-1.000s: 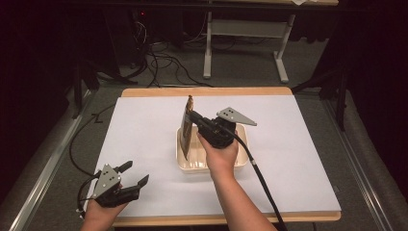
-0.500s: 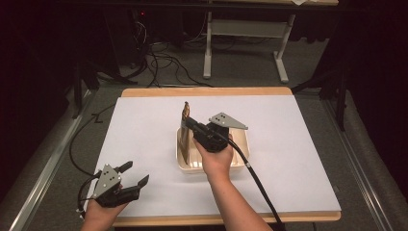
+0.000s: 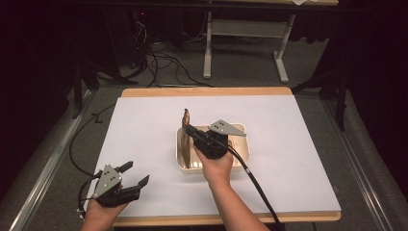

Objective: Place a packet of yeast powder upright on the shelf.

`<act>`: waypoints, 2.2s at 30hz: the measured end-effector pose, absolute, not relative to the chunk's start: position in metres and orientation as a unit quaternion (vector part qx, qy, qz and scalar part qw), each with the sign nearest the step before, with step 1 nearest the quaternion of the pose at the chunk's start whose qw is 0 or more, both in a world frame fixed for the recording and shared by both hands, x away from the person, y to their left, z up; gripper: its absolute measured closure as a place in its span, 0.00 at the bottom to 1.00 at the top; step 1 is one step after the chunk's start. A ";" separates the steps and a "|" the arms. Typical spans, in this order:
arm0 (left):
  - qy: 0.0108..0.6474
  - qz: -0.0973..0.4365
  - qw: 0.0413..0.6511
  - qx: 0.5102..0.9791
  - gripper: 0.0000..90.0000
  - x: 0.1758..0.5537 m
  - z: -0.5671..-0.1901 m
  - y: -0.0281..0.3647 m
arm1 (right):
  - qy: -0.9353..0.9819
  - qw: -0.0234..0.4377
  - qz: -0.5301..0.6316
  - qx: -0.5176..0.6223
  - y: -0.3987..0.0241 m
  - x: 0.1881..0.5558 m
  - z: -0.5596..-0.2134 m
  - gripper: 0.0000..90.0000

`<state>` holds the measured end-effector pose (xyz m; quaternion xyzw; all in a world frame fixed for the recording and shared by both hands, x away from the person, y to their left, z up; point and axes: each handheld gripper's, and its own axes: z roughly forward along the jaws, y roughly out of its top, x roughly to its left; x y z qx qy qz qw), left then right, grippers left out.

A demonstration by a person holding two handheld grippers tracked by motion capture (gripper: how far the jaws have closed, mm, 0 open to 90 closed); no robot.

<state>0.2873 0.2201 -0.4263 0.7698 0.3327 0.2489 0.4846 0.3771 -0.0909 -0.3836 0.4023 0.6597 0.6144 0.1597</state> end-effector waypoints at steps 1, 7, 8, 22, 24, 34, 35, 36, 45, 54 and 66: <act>0.332 0.249 0.484 0.770 0.30 0.287 -0.426 0.220 | 0.660 0.159 0.614 0.403 -0.091 0.376 -0.384 0.99; 0.334 0.250 0.484 0.769 0.30 0.288 -0.426 0.220 | 0.667 0.157 0.610 0.399 -0.093 0.371 -0.386 0.98; 0.334 0.251 0.484 0.769 0.30 0.288 -0.426 0.220 | 0.667 0.156 0.609 0.399 -0.093 0.370 -0.386 0.97; 0.334 0.254 0.479 0.771 0.30 0.290 -0.427 0.220 | 0.684 0.143 0.600 0.391 -0.092 0.362 -0.382 0.73; 0.334 0.253 0.478 0.772 0.30 0.291 -0.428 0.219 | 0.685 0.143 0.596 0.393 -0.092 0.362 -0.381 0.67; 0.335 0.251 0.476 0.773 0.30 0.291 -0.429 0.219 | 0.694 0.147 0.579 0.401 -0.095 0.361 -0.378 0.53; 0.335 0.250 0.477 0.773 0.30 0.291 -0.429 0.218 | 0.695 0.148 0.578 0.401 -0.095 0.361 -0.378 0.52; 0.335 0.250 0.477 0.773 0.30 0.291 -0.429 0.218 | 0.695 0.149 0.577 0.402 -0.095 0.361 -0.377 0.51; 0.336 0.251 0.477 0.773 0.30 0.292 -0.429 0.219 | 0.698 0.167 0.570 0.400 -0.095 0.361 -0.368 0.34; 0.335 0.251 0.476 0.773 0.30 0.290 -0.429 0.219 | 0.708 0.178 0.558 0.395 -0.094 0.359 -0.360 0.17; 0.335 0.250 0.474 0.775 0.30 0.291 -0.430 0.218 | 0.719 0.198 0.551 0.374 -0.124 0.342 -0.354 0.19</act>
